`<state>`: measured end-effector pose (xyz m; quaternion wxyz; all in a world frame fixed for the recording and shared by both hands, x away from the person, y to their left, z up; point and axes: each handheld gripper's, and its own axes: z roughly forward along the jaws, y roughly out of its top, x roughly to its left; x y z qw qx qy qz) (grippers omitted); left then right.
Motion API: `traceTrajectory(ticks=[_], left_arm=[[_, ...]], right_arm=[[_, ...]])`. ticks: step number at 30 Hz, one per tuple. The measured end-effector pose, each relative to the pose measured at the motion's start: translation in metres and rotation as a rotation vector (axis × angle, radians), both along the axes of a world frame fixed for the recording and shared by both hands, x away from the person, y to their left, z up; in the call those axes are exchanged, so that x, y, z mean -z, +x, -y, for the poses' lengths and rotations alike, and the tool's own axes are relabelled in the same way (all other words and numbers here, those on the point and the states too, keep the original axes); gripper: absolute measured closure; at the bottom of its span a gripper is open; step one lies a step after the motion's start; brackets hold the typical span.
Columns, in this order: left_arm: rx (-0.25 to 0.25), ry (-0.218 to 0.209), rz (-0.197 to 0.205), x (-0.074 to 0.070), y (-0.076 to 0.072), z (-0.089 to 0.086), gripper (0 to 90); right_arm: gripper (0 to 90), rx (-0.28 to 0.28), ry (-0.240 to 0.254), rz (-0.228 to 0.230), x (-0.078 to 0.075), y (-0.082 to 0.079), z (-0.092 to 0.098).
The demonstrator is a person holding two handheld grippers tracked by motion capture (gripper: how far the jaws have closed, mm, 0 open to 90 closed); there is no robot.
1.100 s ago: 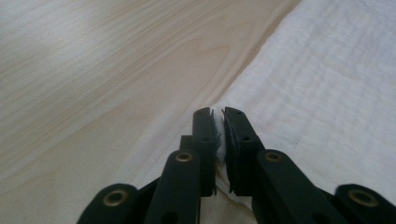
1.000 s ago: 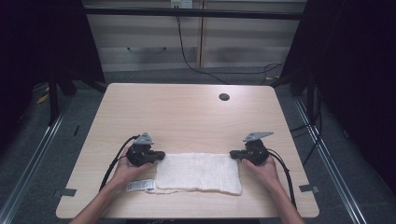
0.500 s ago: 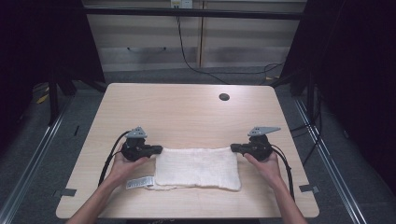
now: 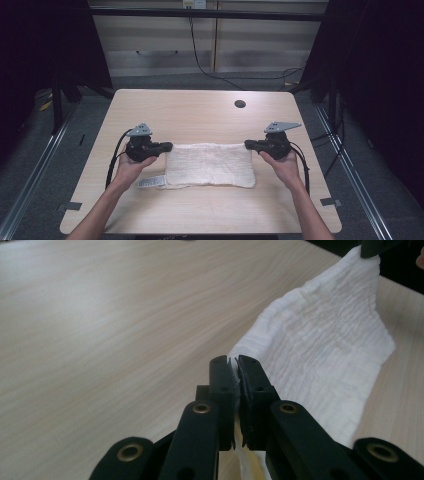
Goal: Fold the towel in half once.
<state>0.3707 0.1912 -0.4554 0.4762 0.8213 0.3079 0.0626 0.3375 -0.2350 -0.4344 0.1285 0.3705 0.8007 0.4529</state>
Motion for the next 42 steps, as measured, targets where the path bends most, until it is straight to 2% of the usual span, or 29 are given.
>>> traceTrajectory(ticks=[2,3,4,6,9,15,19,22,28,33,36,37,42], left_arm=[[-0.007,0.01,-0.02,0.011,0.0,0.001,86.0],[-0.007,0.032,-0.023,0.014,0.0,0.002,86.0],[-0.008,0.036,-0.024,0.015,0.001,0.001,86.0],[-0.017,0.016,-0.03,0.015,0.003,-0.001,86.0],[-0.025,0.023,-0.034,0.017,0.002,-0.002,86.0],[-0.035,0.032,-0.041,0.023,0.001,0.001,86.0],[-0.046,0.032,-0.04,0.024,0.0,0.003,86.0],[-0.056,0.032,-0.039,0.024,0.0,0.003,86.0],[-0.07,0.035,-0.033,0.025,-0.001,0.003,86.1],[-0.073,0.037,-0.029,0.025,-0.002,0.005,86.1],[-0.074,0.038,-0.024,0.025,-0.002,0.005,86.1],[-0.074,0.04,-0.023,0.025,-0.002,0.005,86.1],[-0.081,0.037,-0.021,0.025,-0.002,0.003,86.1]], right_arm=[[87.6,0.003,-0.028,-0.009,0.006,0.0,-0.002],[87.6,-0.001,-0.026,-0.01,0.01,0.001,-0.003],[87.6,-0.003,-0.024,-0.01,0.011,0.0,-0.004],[87.6,-0.002,-0.015,-0.007,0.012,0.0,-0.005],[87.6,-0.019,-0.004,0.002,0.01,-0.005,-0.007],[87.6,-0.083,0.012,0.027,0.005,-0.026,-0.014],[87.5,-0.112,0.007,0.022,0.008,-0.041,-0.016],[87.5,-0.128,0.027,0.018,0.01,-0.05,-0.016],[87.5,-0.171,0.011,-0.01,0.017,-0.069,-0.024],[87.4,-0.218,0.016,-0.057,0.027,-0.081,-0.034],[87.4,-0.237,0.015,-0.069,0.031,-0.084,-0.037],[87.4,-0.249,0.001,-0.082,0.033,-0.086,-0.04],[87.3,-0.27,0.01,-0.119,0.038,-0.088,-0.043]])
